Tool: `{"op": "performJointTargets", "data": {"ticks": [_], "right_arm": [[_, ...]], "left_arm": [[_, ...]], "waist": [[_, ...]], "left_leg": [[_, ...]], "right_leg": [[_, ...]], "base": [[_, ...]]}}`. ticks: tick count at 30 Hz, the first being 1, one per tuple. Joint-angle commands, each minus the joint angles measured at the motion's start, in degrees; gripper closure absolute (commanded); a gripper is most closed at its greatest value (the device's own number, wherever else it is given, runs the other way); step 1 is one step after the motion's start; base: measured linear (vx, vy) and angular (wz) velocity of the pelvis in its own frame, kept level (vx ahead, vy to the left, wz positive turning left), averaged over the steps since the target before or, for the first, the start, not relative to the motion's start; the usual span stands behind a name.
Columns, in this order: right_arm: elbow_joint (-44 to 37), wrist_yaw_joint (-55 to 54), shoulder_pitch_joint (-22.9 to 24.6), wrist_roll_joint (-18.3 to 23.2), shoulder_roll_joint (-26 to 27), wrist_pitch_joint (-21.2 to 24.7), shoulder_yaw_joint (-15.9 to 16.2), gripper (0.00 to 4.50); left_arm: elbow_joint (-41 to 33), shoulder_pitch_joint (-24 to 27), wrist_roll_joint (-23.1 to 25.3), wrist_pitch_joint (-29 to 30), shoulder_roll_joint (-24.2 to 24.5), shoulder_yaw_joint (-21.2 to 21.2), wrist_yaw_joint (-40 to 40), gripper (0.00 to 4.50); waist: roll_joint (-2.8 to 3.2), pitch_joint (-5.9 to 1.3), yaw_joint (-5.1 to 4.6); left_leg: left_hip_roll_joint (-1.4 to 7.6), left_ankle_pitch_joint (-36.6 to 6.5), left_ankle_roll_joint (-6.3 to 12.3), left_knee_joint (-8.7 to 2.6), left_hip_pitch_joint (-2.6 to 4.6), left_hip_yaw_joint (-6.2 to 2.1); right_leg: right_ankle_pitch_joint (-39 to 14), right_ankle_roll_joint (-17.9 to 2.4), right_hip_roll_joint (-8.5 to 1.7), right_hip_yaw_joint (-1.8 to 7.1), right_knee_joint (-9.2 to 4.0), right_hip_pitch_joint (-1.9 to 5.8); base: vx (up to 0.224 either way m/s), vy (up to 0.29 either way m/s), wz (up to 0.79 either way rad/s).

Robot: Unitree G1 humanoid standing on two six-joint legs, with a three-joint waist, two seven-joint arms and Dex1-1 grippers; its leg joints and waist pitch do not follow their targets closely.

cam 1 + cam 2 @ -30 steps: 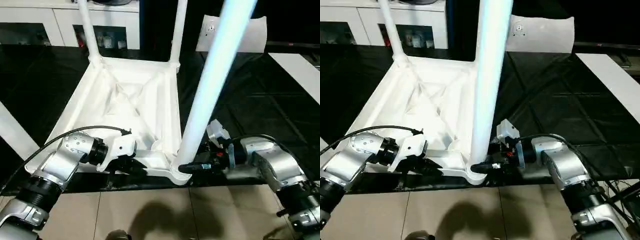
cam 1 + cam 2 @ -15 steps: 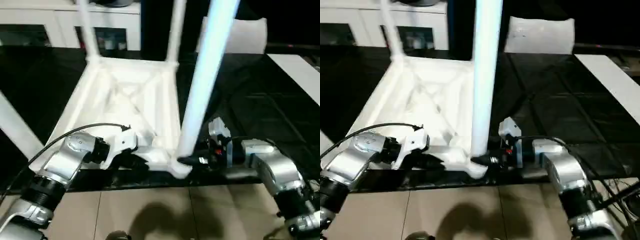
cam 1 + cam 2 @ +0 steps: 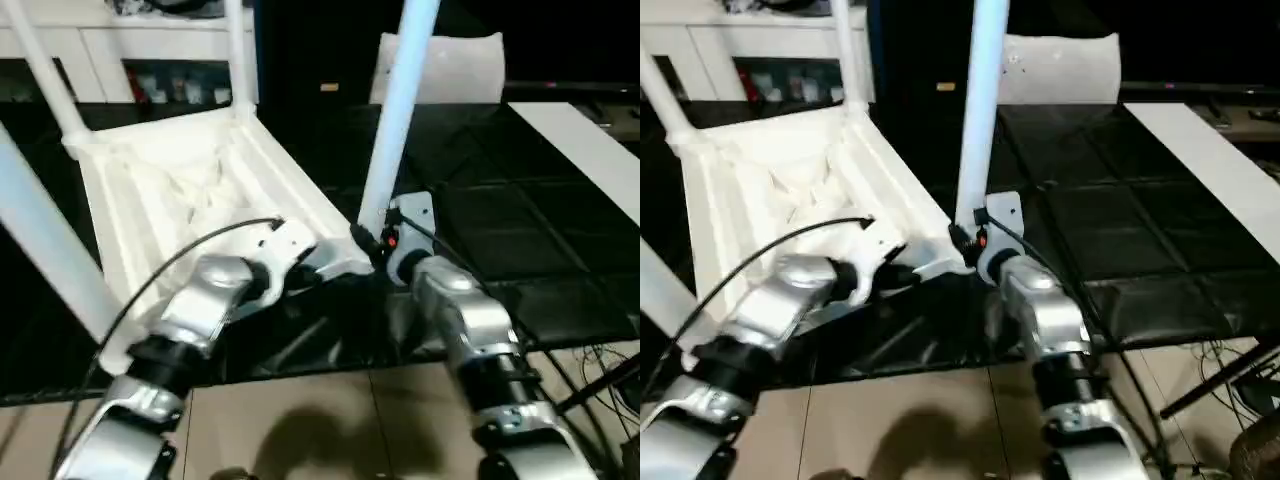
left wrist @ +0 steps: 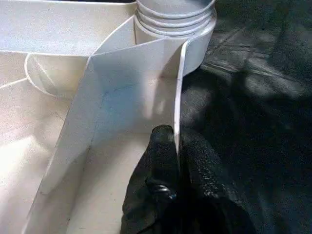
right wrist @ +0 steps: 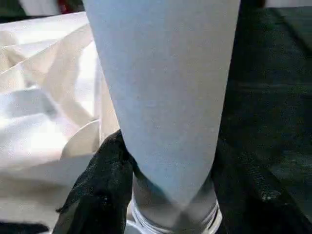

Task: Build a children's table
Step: Rotate leg to tighten

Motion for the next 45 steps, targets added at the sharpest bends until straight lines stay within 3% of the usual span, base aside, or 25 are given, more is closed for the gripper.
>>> {"op": "performJointTargets", "data": {"ticks": [1, 4, 6, 8, 10, 13, 18, 20, 28, 37, 45], "right_arm": [[1.3, 3.1, 1.2, 1.1, 4.5, 1.0, 5.6, 1.82], [-2.6, 5.7, 2.9, 2.7, 3.3, -0.8, 4.0, 1.70], [-3.9, 6.9, 3.5, 3.1, 2.3, -1.2, 4.2, 1.50], [-7.6, 11.5, 5.7, 3.6, -1.6, -2.0, 4.3, 1.32], [-9.6, 14.5, 7.0, 4.1, -4.2, -2.4, 4.1, 1.21], [-13.2, 22.1, 9.0, 5.6, -10.3, -3.2, 3.6, 0.93], [-16.4, 34.4, 10.8, 8.7, -18.8, -3.3, 2.8, 0.43], [-16.2, 42.5, 10.8, 9.8, -24.1, -3.8, 3.8, 0.31], [-14.4, 59.4, 8.9, 12.3, -30.4, -2.9, 8.8, 0.31], [-9.6, 65.0, 6.7, 11.2, -29.3, -5.0, 12.8, 1.19], [-7.8, 66.2, 6.0, 11.0, -28.0, -6.1, 13.6, 1.91]], "left_arm": [[0.9, -1.8, 0.5, -1.2, -2.7, -0.5, 5.4, 4.50], [0.0, -0.7, 0.5, -3.0, -0.8, -0.9, 2.5, 4.50], [-0.3, -0.3, 0.4, -3.6, 0.0, -1.2, 1.3, 4.50], [-0.8, 0.8, 0.2, -6.8, 2.5, -1.7, -2.7, 4.50], [-0.9, 1.5, -0.2, -9.7, 4.3, -2.0, -5.8, 4.50], [-0.8, 2.8, -0.8, -15.3, 8.2, -3.5, -12.6, 4.50], [-0.2, 3.3, -3.0, -19.5, 12.0, -4.5, -21.8, 4.50], [-0.1, 3.3, -4.4, -21.1, 14.1, -5.6, -28.7, 4.50], [0.2, 2.0, -4.8, -24.7, 17.4, -8.8, -39.1, 4.50], [-1.0, 1.6, -4.4, -26.8, 17.9, -10.5, -43.4, 4.50], [-0.9, 1.7, -4.3, -27.3, 17.5, -10.7, -43.3, 4.50]], "waist": [[0.34, -3.36, 0.20], [0.60, -3.22, 0.20], [0.41, -3.28, 0.21], [0.73, -3.29, 0.08], [0.43, -3.29, 0.03], [0.55, -3.27, 0.09], [0.53, -3.44, 0.81], [0.31, -3.45, 1.15], [-0.38, -3.41, 2.25], [-0.54, -3.56, 3.70], [-0.73, -3.58, 3.72]], "left_leg": [[2.13, -7.6, -0.70, -4.22, 0.21, -0.84], [2.23, -9.7, -1.00, -4.40, 0.30, -0.93], [2.26, -9.6, -0.88, -4.45, 0.12, -1.01], [2.24, -9.3, -0.44, -4.38, -0.05, -1.04], [2.24, -9.0, 0.11, -4.35, -0.13, -1.02], [2.19, -8.4, 1.06, -4.23, -0.07, -0.90], [2.54, -6.5, 2.20, -4.05, 0.13, -0.70], [2.66, -6.2, 2.81, -4.01, 0.28, -0.58], [2.95, -5.8, 4.11, -3.94, 0.28, -0.56], [3.09, -4.8, 3.72, -3.79, 0.44, -0.38], [3.05, -5.5, 2.78, -3.91, 0.27, -0.54]], "right_leg": [[-5.3, -9.6, -4.89, 2.95, -4.98, 2.21], [-7.2, -9.4, -4.97, 3.01, -5.19, 2.14], [-6.5, -9.0, -4.92, 3.03, -5.06, 2.35], [-5.2, -9.0, -4.93, 3.07, -5.11, 2.50], [-4.5, -9.2, -4.88, 3.02, -5.10, 2.69], [-4.7, -9.3, -4.90, 3.09, -5.31, 2.68], [0.3, -11.3, -4.76, 2.97, -4.61, 2.68], [1.2, -12.4, -4.86, 2.87, -4.48, 2.53], [-0.1, -13.5, -5.21, 2.56, -4.26, 2.45], [0.1, -14.1, -5.41, 2.40, -3.98, 2.19], [-1.6, -13.1, -5.45, 2.32, -4.09, 2.31]], "base": [[0.000, 0.000, 0.00], [0.000, 0.000, 0.00], [0.000, 0.000, 0.00], [0.000, 0.000, 0.00], [0.000, 0.000, 0.00], [0.000, 0.000, 0.00], [0.000, 0.000, 0.00], [0.000, 0.000, 0.00], [0.000, 0.000, 0.00], [0.000, 0.000, 0.00], [0.000, 0.000, 0.00]]}}
